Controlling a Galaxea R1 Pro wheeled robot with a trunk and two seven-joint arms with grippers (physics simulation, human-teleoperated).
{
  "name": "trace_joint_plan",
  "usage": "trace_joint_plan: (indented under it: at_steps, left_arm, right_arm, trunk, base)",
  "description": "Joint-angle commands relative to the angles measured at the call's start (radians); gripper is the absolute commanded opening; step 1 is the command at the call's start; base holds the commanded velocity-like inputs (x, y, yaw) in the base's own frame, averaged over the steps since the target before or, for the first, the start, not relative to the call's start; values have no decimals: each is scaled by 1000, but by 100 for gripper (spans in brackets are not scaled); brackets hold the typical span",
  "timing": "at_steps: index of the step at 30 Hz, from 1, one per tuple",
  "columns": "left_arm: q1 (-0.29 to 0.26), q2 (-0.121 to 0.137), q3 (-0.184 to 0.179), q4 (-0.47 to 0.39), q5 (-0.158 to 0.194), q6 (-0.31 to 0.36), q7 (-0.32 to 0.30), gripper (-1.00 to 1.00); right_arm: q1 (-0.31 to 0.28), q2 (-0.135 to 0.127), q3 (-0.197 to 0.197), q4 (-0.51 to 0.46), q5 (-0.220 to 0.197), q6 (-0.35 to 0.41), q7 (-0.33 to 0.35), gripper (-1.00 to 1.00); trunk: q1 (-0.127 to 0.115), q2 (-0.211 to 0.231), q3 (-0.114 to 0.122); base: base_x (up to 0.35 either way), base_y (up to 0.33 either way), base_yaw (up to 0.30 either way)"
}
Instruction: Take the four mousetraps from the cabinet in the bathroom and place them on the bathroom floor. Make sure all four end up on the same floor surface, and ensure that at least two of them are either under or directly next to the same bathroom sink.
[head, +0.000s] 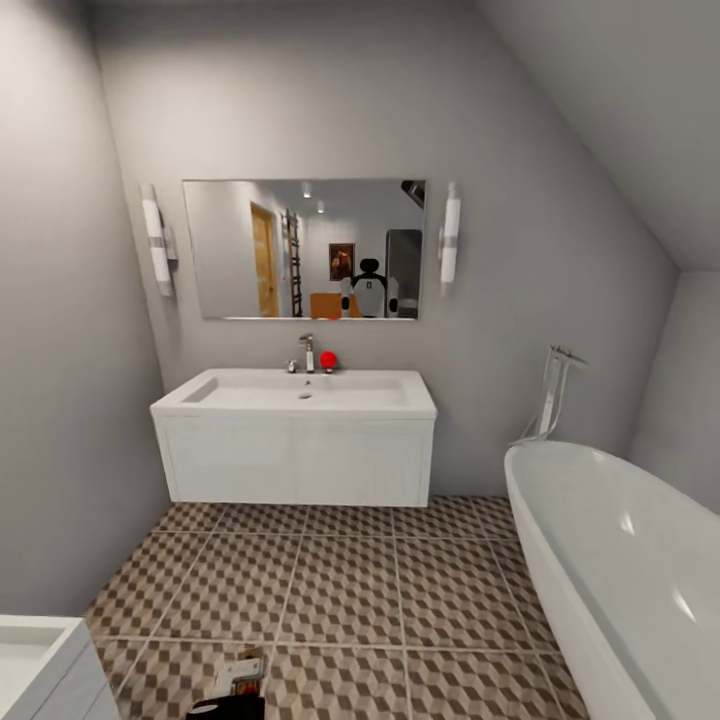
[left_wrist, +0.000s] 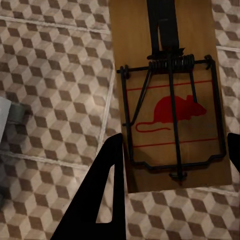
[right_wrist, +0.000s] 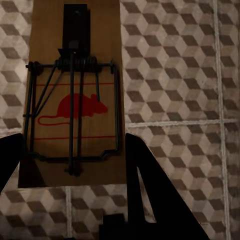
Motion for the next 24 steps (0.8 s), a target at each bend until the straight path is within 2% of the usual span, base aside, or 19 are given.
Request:
trace_joint_plan:
  at_steps: [1,5,7,8,10,12,16,21,24]
  left_arm:
    - [-1,2,-3,-1,10,1,5,-100]
    - [-1,32,0,-23,14,41,6,-100]
    - [-2,60,1,-95,15,108,7,-100]
    - [-2,66,1,-114,15,124,7,-100]
    - [-2,86,2,-189,19,184,8,-100]
    - [-2,99,8,-246,48,217,8,-100]
    - [-2,104,13,-271,105,225,7,-100]
    - [-2,104,13,-275,118,223,7,-100]
    - [-2,102,14,-274,120,178,7,-100]
  right_arm:
    - [-2,-1,-6,1,1,-1,-3,-100]
    - [-2,-8,-6,-76,6,17,-16,-100]
    - [-2,-12,-5,-195,8,128,-66,-100]
    - [-2,-12,-4,-217,9,162,-75,-100]
    - [-1,-12,-4,-296,11,284,-97,-100]
    - [-2,-8,-4,-354,11,347,-108,-100]
    - [-5,-4,-4,-385,8,348,-112,-100]
    - [-5,0,-2,-381,10,306,-113,-100]
    - [-5,2,-1,-380,10,283,-113,-100]
  trunk:
    - [1,-1,-1]
    - [1,-1,-1]
    - [1,-1,-1]
    - [1,-1,-1]
    - [1,-1,-1]
    - [1,-1,-1]
    - [1,-1,-1]
    - [1,-1,-1]
    - [1,-1,-1]
  base:
    - [324,0,0]
    - [326,0,0]
    - [331,0,0]
    - [331,0,0]
    - [332,0,0]
    - [332,0,0]
    - [333,0,0]
    - [331,0,0]
    - [309,0,0]
